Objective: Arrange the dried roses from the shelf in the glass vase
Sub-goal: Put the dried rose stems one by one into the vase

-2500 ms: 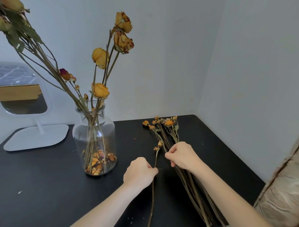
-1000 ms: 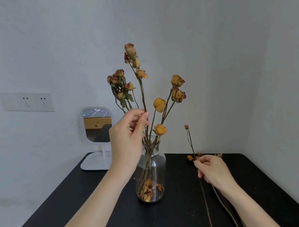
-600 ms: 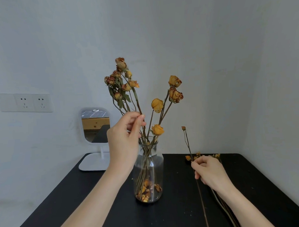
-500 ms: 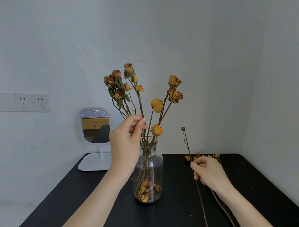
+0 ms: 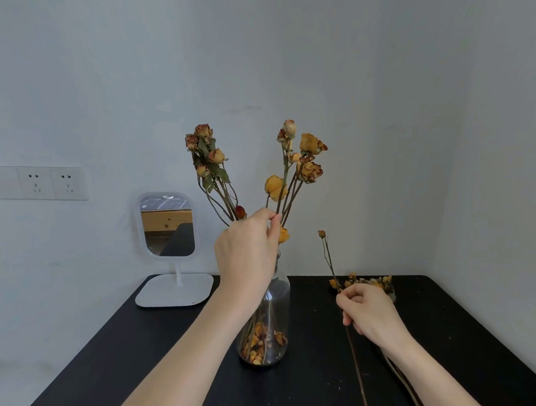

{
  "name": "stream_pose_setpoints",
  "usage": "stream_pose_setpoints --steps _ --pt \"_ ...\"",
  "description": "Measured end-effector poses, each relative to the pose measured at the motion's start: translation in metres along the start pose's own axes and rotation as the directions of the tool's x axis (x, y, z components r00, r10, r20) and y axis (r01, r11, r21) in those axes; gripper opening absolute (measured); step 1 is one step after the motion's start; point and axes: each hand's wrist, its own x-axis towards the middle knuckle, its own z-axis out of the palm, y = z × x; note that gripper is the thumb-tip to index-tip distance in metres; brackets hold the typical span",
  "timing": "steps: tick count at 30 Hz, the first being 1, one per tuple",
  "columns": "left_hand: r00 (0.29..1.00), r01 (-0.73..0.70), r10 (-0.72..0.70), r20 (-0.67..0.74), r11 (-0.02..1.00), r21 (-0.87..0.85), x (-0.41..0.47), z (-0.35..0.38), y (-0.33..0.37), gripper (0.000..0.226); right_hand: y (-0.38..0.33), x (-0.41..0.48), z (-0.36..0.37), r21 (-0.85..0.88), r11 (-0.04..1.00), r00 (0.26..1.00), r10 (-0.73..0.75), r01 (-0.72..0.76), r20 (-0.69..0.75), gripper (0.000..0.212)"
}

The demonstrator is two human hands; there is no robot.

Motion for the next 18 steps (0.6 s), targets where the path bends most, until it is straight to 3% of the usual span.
stream_pose_setpoints --steps 13,18 --pt "0.999 0.033 -0.035 0.024 0.997 0.076 0.014 0.004 0.003 0.025 0.003 0.001 0.001 0.001 1.000 1.000 -0.004 0.004 0.008 0.006" --pt "0.967 0.117 -0.140 0.212 0.986 0.116 0.005 0.011 -0.010 0.025 0.003 0.001 0.003 -0.003 1.000 1.000 -0.004 0.004 0.005 0.006"
